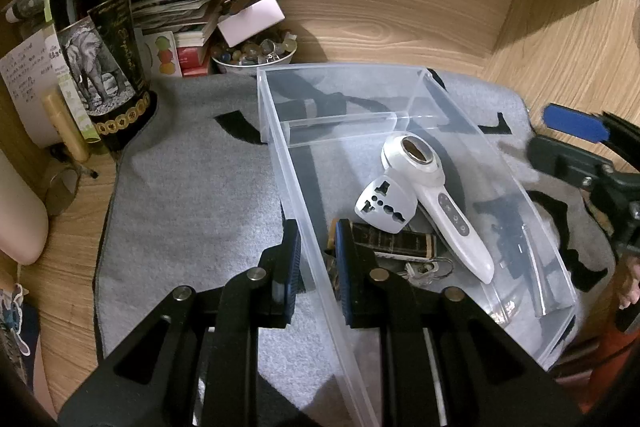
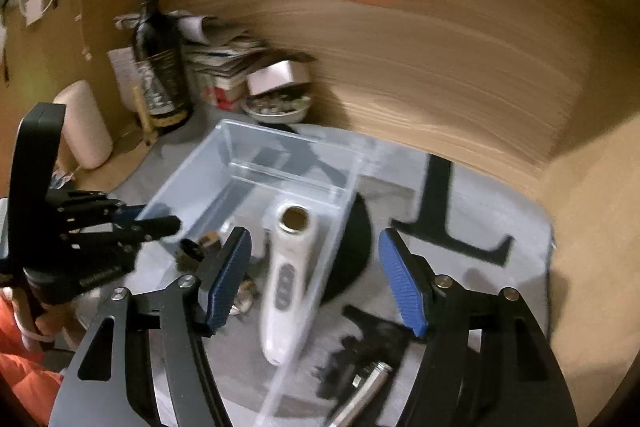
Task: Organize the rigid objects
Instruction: 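Carry the white adapter into the box and release it beside the device, then grasp the silver metal cylinder on the mat with the right tool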
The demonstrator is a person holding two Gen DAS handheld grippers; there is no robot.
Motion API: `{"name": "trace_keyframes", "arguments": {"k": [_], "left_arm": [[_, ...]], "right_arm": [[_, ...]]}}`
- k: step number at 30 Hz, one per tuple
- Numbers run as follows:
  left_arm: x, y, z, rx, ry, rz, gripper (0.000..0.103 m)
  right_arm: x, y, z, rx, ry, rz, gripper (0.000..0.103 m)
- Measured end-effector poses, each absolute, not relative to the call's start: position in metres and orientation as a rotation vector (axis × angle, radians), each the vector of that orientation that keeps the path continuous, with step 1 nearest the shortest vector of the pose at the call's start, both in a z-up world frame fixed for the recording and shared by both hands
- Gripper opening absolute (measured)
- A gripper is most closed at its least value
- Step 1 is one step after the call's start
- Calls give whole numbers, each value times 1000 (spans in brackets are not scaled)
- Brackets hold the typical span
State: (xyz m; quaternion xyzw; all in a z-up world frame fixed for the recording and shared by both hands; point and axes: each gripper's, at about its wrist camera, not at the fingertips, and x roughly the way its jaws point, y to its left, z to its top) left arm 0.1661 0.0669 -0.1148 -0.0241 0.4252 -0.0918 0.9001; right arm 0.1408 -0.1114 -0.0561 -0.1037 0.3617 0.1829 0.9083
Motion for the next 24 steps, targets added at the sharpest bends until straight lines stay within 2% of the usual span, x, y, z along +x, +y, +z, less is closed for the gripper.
{"name": "trace_keyframes", "arguments": {"k": [6, 20, 22, 24], "left_arm": [[165, 68, -115, -65, 879, -195, 16], [162, 68, -113, -66, 886, -212, 16], [162, 67, -113, -62, 886, -210, 16], [162, 67, -113, -61, 886, -206, 16]], "right_arm": [[129, -148, -72, -166, 798, 261, 63], [100, -190, -155, 14, 1006, 180, 63], [96, -185, -155, -34, 985, 165, 56], [96, -184, -155, -66, 971, 151, 38]]}}
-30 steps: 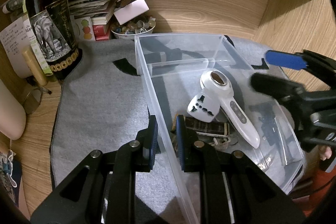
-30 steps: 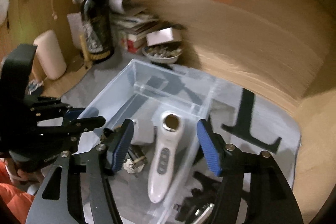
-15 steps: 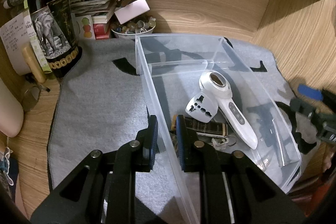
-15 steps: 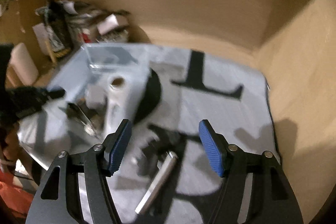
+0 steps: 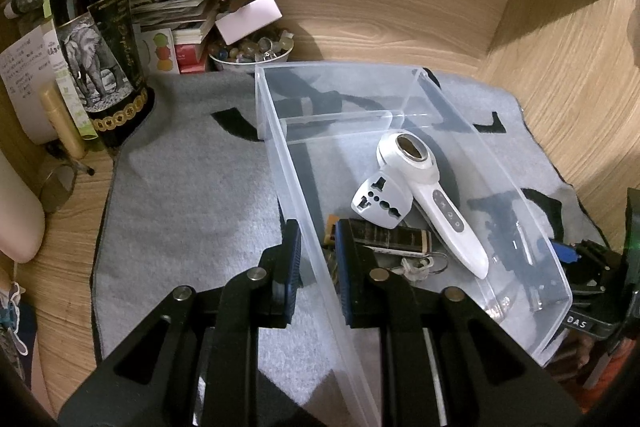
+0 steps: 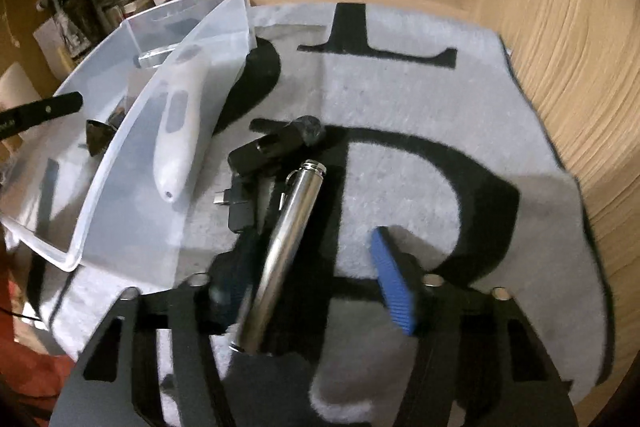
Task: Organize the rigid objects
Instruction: 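Grasp the silver metal cylinder on the mat with the right tool, then carry the silver cylinder into the box and open the right tool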
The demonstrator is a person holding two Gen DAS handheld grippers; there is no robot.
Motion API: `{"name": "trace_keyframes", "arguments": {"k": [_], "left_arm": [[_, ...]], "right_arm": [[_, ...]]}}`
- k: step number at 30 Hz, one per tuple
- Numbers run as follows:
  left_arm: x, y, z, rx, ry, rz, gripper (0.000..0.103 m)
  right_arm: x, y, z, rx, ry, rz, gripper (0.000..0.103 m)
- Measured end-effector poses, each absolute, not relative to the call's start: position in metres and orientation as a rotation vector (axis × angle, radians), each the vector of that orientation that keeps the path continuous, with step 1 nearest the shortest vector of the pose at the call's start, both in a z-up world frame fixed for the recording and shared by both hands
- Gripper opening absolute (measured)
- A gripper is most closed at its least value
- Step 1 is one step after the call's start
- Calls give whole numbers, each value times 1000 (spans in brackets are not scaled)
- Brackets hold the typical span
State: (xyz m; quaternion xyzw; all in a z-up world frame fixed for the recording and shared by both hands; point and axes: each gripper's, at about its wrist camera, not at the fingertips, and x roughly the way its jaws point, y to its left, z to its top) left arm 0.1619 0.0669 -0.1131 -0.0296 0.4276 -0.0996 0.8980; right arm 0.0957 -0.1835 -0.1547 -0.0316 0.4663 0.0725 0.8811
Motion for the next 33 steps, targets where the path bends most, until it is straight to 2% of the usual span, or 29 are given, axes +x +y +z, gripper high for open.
{"name": "trace_keyframes", "arguments": {"k": [1, 2, 3, 16, 33], "left_arm": [[161, 66, -113, -64, 885, -205, 16], [162, 67, -113, -66, 885, -205, 16], [162, 67, -113, -69, 885, -205, 16], [162, 68, -113, -73, 887, -201, 16], [162, 70, -114, -92, 886, -210, 16]], "right_arm": [[96, -186, -154, -61, 965, 142, 32], [98, -190, -153, -38, 965, 128, 20], [100, -194, -152, -25, 965, 125, 15], [109, -198, -113, 23, 851, 155, 14], [126, -143, -37, -36, 602, 334, 14]]}}
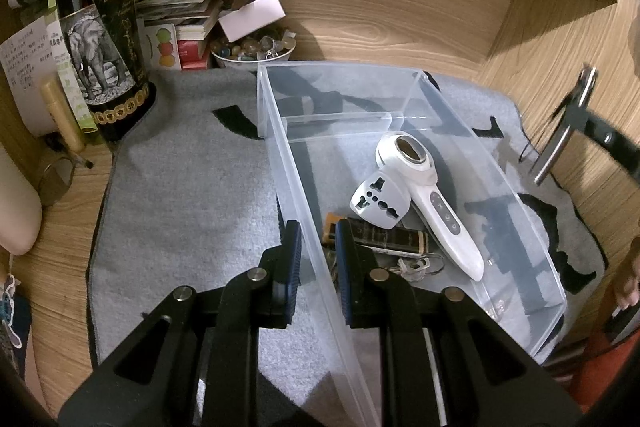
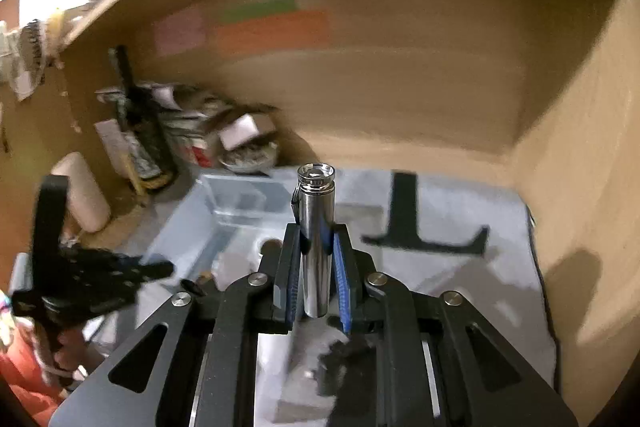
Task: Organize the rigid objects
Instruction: 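Carry the silver cylinder into the box and open the right tool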
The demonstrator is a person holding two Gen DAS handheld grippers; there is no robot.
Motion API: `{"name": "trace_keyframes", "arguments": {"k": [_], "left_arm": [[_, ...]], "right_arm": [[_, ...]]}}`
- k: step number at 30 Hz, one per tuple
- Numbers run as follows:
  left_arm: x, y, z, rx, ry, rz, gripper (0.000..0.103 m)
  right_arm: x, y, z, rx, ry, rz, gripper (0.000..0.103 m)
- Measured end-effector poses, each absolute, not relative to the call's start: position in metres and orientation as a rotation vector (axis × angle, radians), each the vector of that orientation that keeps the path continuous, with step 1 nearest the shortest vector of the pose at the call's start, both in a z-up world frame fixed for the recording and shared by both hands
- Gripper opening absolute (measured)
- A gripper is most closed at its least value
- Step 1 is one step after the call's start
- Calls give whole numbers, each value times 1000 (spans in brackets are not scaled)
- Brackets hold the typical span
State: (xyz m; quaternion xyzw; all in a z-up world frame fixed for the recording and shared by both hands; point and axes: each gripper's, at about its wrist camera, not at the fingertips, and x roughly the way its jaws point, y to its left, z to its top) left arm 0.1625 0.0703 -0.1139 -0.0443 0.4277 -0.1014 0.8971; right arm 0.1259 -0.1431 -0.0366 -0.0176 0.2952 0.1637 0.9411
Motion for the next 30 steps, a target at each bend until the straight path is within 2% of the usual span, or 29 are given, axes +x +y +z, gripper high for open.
{"name": "trace_keyframes", "arguments": {"k": [7, 19, 30], "left_arm": [[162, 70, -114, -97, 886, -213, 16], [161, 69, -113, -96, 881, -208, 16], [162, 69, -113, -94, 882, -207, 16]], "right_arm": [[127, -110, -33, -122, 607, 434, 14], [149, -68, -77, -282, 796, 519, 15], [163, -61, -84, -276, 837, 525, 15]]}}
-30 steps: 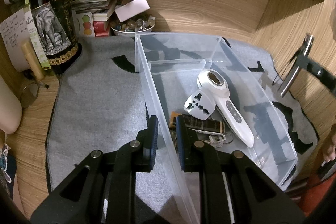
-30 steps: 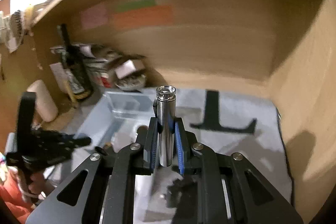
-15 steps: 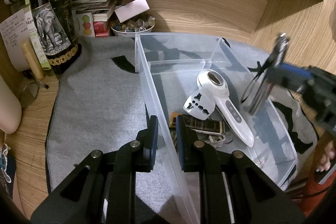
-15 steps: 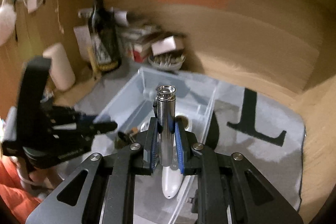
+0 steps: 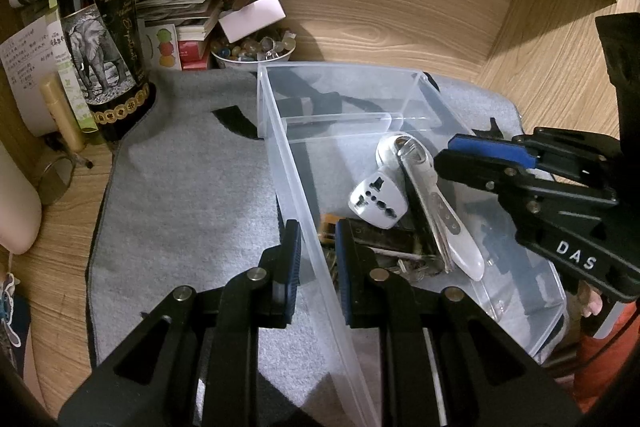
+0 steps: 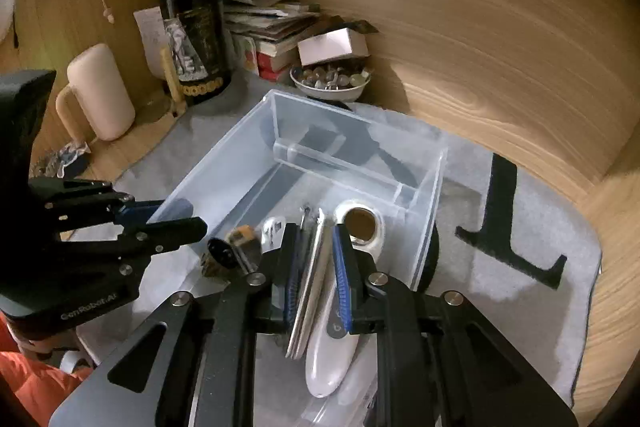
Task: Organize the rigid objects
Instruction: 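Carry the silver cylinder into the box and open the right tool, then grasp the black foam-tipped item on the mat with the right tool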
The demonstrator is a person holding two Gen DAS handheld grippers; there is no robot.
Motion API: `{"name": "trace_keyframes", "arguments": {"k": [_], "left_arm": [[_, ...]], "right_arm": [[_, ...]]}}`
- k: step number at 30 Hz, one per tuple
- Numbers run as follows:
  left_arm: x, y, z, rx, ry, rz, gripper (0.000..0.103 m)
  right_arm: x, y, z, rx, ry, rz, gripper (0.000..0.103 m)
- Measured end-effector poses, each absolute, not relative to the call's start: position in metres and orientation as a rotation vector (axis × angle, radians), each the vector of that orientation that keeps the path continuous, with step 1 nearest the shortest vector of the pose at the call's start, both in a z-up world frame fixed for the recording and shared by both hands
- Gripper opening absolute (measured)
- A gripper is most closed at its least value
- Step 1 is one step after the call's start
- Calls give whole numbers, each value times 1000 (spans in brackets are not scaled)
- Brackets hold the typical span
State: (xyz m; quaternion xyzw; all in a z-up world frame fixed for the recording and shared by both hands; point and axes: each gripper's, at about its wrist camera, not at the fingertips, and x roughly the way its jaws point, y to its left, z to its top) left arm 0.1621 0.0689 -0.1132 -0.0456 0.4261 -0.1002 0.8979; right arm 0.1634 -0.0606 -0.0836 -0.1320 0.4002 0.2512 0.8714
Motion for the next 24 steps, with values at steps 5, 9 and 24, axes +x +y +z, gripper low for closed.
{"name": "trace_keyframes", "arguments": {"k": [5, 9, 24], "left_arm": [[161, 69, -113, -91, 881, -205, 16], [161, 70, -114, -97, 881, -205, 16], [158, 68, -111, -89, 879, -202, 16]], "right_arm": [[158, -66, -72, -269, 806, 507, 16], [152, -78, -61, -250, 771, 475, 24], [130, -153, -61, -175, 763, 248, 43]]}}
